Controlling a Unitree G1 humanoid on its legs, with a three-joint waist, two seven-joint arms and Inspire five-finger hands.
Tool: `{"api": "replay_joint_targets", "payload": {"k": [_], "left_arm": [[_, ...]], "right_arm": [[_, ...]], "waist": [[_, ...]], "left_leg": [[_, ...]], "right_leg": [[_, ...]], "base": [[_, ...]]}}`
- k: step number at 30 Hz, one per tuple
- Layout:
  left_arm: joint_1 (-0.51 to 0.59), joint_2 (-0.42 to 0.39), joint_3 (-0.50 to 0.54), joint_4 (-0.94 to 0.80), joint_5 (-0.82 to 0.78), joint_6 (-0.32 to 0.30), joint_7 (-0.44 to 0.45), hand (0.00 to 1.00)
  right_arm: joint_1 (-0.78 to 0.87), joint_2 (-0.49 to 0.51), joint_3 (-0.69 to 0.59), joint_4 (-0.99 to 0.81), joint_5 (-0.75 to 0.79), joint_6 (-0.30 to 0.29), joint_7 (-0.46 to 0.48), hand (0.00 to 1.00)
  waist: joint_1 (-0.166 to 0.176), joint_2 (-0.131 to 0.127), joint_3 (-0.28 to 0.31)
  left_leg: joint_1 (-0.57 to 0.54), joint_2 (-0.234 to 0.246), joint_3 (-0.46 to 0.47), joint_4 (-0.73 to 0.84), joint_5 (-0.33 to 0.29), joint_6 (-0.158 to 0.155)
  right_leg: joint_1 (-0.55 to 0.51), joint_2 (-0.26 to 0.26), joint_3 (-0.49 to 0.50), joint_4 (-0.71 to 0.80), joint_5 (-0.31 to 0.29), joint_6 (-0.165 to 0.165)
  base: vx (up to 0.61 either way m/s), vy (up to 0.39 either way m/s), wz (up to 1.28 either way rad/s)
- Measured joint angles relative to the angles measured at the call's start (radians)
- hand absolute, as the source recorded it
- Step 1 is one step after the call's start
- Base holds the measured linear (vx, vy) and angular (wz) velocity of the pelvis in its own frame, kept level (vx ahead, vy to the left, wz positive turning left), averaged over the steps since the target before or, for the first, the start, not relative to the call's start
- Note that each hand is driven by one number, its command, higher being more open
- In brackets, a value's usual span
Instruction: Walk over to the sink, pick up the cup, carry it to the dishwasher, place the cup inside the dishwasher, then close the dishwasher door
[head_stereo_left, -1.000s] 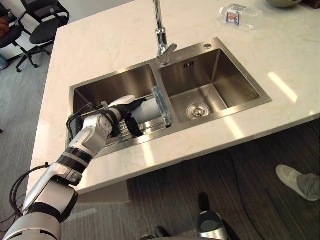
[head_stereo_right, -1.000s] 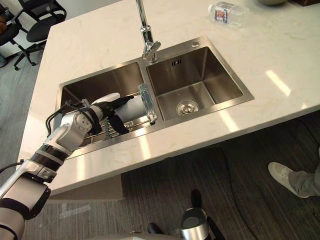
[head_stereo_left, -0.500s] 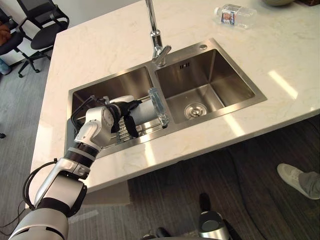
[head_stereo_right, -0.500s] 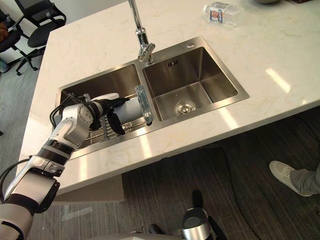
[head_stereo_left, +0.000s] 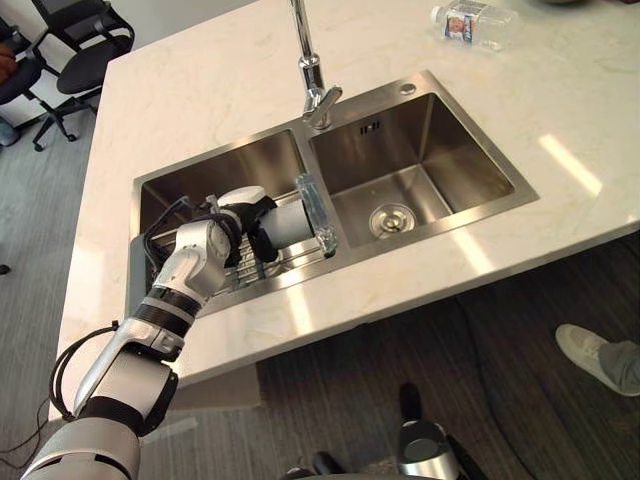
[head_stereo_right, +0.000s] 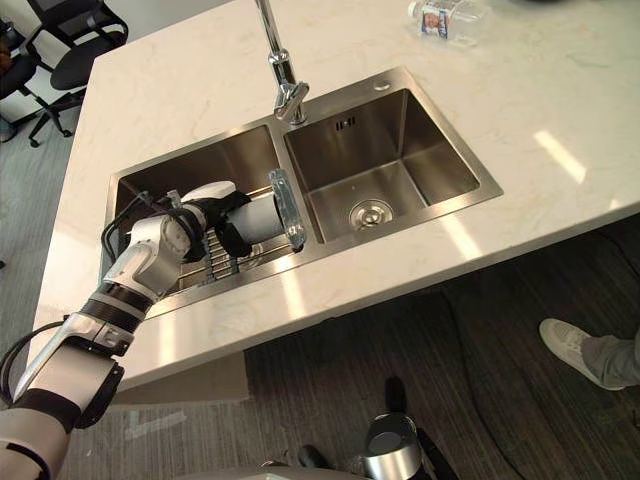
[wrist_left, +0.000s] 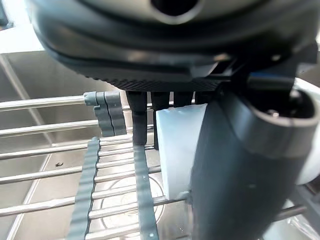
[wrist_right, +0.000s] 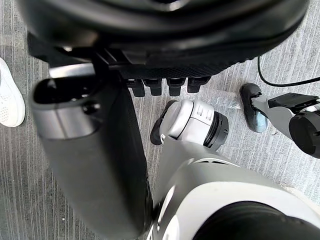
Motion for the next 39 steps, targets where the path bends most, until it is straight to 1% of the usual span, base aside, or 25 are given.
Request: {"api": "replay_joint_targets", "payload": {"k": [2,4,6,8,11,13,16,17,19,20,22,23,24,25,27,28,30,32,33,34,36,37,38,39], "left_arm": [[0.012,0.004,-0.002,-0.001,-0.037,-0.024,0.037,0.0],[0.024,0.004,-0.008,-0.002,-0.062,-0.034,0.075,0.0],[0.034,0.002,-0.012,0.001,-0.072,-0.053,0.113,0.0],[0.042,0.002,-0.016,0.003,-0.085,-0.064,0.138,0.0],[0.056,0.002,-0.04,0.003,-0.115,-0.097,0.202,0.0],[0.071,0.002,-0.046,0.004,-0.163,-0.122,0.253,0.0],[0.109,0.005,-0.048,0.0,-0.28,-0.181,0.352,0.0],[0.117,0.008,-0.048,-0.004,-0.298,-0.192,0.367,0.0],[0.157,0.029,-0.046,-0.043,-0.355,-0.242,0.423,0.0],[0.185,0.041,-0.046,-0.073,-0.374,-0.262,0.437,0.0],[0.241,0.071,-0.042,-0.15,-0.39,-0.305,0.446,0.0],[0.287,0.086,-0.012,-0.204,-0.394,-0.342,0.453,0.0],[0.325,0.088,0.033,-0.25,-0.405,-0.376,0.478,0.0],[0.34,0.092,0.055,-0.275,-0.409,-0.391,0.489,0.0],[0.403,0.132,0.157,-0.37,-0.417,-0.451,0.525,0.0],[0.419,0.142,0.186,-0.395,-0.418,-0.462,0.533,0.0],[0.47,0.159,0.273,-0.483,-0.447,-0.496,0.559,0.0],[0.544,0.159,0.352,-0.572,-0.499,-0.53,0.572,0.0],[0.585,0.155,0.383,-0.612,-0.555,-0.545,0.576,0.0],[0.593,0.153,0.389,-0.619,-0.565,-0.546,0.576,0.0],[0.668,0.089,0.461,-0.658,-0.688,-0.56,0.584,0.0],[0.705,0.025,0.518,-0.654,-0.739,-0.56,0.605,0.0],[0.712,0.011,0.532,-0.653,-0.748,-0.56,0.612,0.0],[0.734,-0.04,0.582,-0.651,-0.785,-0.56,0.639,0.0]], "right_arm": [[0.001,-0.004,0.012,0.001,0.0,-0.004,0.0,1.0],[0.001,-0.009,0.02,0.0,0.0,-0.008,0.0,1.0],[0.001,-0.009,0.023,0.001,0.0,-0.014,0.0,1.0],[0.002,-0.009,0.028,0.001,0.0,-0.021,0.0,1.0],[0.006,-0.009,0.03,0.0,0.0,-0.033,0.001,1.0],[0.008,-0.009,0.031,0.0,-0.001,-0.036,0.001,1.0],[0.014,-0.01,0.038,-0.008,-0.001,-0.039,0.0,1.0],[0.015,-0.009,0.041,-0.012,-0.001,-0.039,0.0,1.0],[0.016,-0.011,0.056,-0.02,-0.001,-0.038,-0.006,1.0],[0.019,-0.011,0.06,-0.021,-0.001,-0.037,-0.007,1.0],[0.024,-0.014,0.059,-0.022,-0.001,-0.033,-0.012,1.0],[0.031,-0.022,0.058,-0.021,-0.003,-0.028,-0.018,1.0],[0.036,-0.03,0.053,-0.019,-0.011,-0.022,-0.021,1.0],[0.036,-0.032,0.048,-0.016,-0.014,-0.018,-0.021,1.0],[0.037,-0.043,0.027,0.005,-0.042,-0.011,-0.019,1.0],[0.036,-0.047,0.024,0.011,-0.046,-0.011,-0.018,1.0],[0.036,-0.045,-0.012,0.035,-0.071,-0.009,-0.011,1.0],[0.035,-0.037,-0.034,0.055,-0.089,-0.009,-0.004,1.0],[0.033,-0.028,-0.048,0.063,-0.09,-0.009,-0.004,1.0],[0.032,-0.026,-0.052,0.064,-0.09,-0.009,-0.004,1.0],[0.025,-0.004,-0.081,0.067,-0.089,-0.006,-0.007,1.0],[0.021,0.009,-0.098,0.066,-0.101,-0.003,-0.007,1.0],[0.02,0.011,-0.103,0.066,-0.108,-0.002,-0.007,1.0],[0.018,0.02,-0.124,0.066,-0.129,0.001,-0.009,1.0]], "waist": [[0.005,-0.001,0.001],[0.006,-0.002,0.001],[0.006,-0.002,0.002],[0.005,-0.002,0.002],[0.007,-0.003,0.002],[0.008,-0.003,0.002],[0.015,-0.002,0.001],[0.017,-0.001,0.0],[0.026,-0.007,0.003],[0.032,-0.011,0.002],[0.054,-0.015,0.0],[0.076,-0.018,-0.002],[0.101,-0.019,-0.002],[0.112,-0.019,-0.002],[0.15,-0.022,-0.005],[0.158,-0.023,-0.008],[0.192,-0.037,-0.025],[0.223,-0.063,-0.05],[0.233,-0.074,-0.063],[0.234,-0.076,-0.065],[0.264,-0.106,-0.08],[0.272,-0.119,-0.087],[0.275,-0.122,-0.089],[0.278,-0.132,-0.093]], "left_leg": [[0.0,-0.002,-0.001,0.0,0.0,0.0],[-0.001,-0.002,-0.005,0.0,0.0,0.0],[-0.003,-0.002,-0.011,0.0,0.0,0.0],[-0.004,-0.001,-0.017,0.0,0.0,0.0],[-0.004,0.002,-0.033,-0.001,0.0,0.0],[-0.006,0.003,-0.048,-0.004,0.001,-0.002],[-0.007,0.004,-0.066,-0.008,0.001,-0.002],[-0.008,0.003,-0.069,-0.008,0.002,-0.002],[-0.016,0.0,-0.083,-0.008,0.003,-0.002],[-0.021,-0.002,-0.091,-0.008,0.004,-0.001],[-0.031,-0.009,-0.116,-0.008,0.012,0.004],[-0.038,-0.02,-0.129,-0.008,0.023,0.013],[-0.045,-0.031,-0.149,-0.008,0.034,0.02],[-0.048,-0.037,-0.164,-0.008,0.04,0.025],[-0.052,-0.049,-0.198,-0.006,0.052,0.032],[-0.052,-0.051,-0.208,-0.006,0.053,0.033],[-0.055,-0.06,-0.235,-0.008,0.054,0.034],[-0.055,-0.075,-0.258,-0.02,0.053,0.036],[-0.055,-0.082,-0.274,-0.032,0.048,0.043],[-0.055,-0.083,-0.275,-0.034,0.048,0.045],[-0.055,-0.1,-0.281,-0.039,0.049,0.054],[-0.056,-0.109,-0.282,-0.038,0.046,0.059],[-0.056,-0.11,-0.282,-0.038,0.045,0.06],[-0.059,-0.115,-0.284,-0.036,0.042,0.063]], "right_leg": [[0.0,0.0,-0.001,0.0,0.0,0.0],[0.002,-0.003,-0.004,0.0,-0.006,0.007],[0.005,-0.005,-0.011,0.0,-0.013,0.0],[0.007,-0.006,-0.018,0.0,-0.014,0.0],[0.017,-0.006,-0.036,0.0,-0.021,0.001],[0.023,-0.006,-0.051,0.0,-0.022,0.006],[0.033,-0.006,-0.071,0.001,-0.02,0.005],[0.035,-0.006,-0.075,0.003,-0.02,0.005],[0.039,-0.007,-0.09,0.007,-0.019,0.005],[0.038,-0.009,-0.1,0.007,-0.019,0.005],[0.042,-0.016,-0.13,0.007,-0.019,0.005],[0.042,-0.027,-0.139,0.008,-0.02,0.005],[0.042,-0.036,-0.151,0.012,-0.022,0.008],[0.042,-0.042,-0.159,0.019,-0.026,0.012],[0.037,-0.068,-0.189,0.079,-0.06,0.017],[0.033,-0.077,-0.197,0.102,-0.073,0.018],[0.009,-0.11,-0.223,0.192,-0.126,0.026],[-0.022,-0.149,-0.238,0.276,-0.182,0.028],[-0.03,-0.162,-0.251,0.306,-0.197,0.035],[-0.031,-0.164,-0.253,0.31,-0.198,0.035],[-0.041,-0.188,-0.252,0.336,-0.202,0.037],[-0.043,-0.197,-0.25,0.342,-0.201,0.039],[-0.043,-0.199,-0.25,0.344,-0.201,0.039],[-0.046,-0.205,-0.249,0.354,-0.202,0.04]], "base": [[-0.01,0.002,0.02],[-0.03,0.005,0.05],[-0.04,0.005,0.08],[-0.02,-0.002,0.1],[0.0,-0.008,0.17],[0.02,-0.008,0.19],[0.04,-0.003,0.18],[0.04,0.004,0.18],[0.03,0.007,0.16],[0.01,0.008,0.24],[0.0,0.011,0.29],[-0.02,0.02,0.3],[-0.02,0.018,0.33],[-0.05,0.034,0.41],[-0.06,0.051,0.47],[-0.06,0.044,0.49],[-0.06,0.038,0.44],[-0.06,0.047,0.4],[-0.05,0.058,0.35],[-0.03,0.057,0.28],[-0.03,0.082,0.1],[-0.02,0.075,0.01],[-0.01,0.068,0.03],[0.01,0.041,0.07]]}}
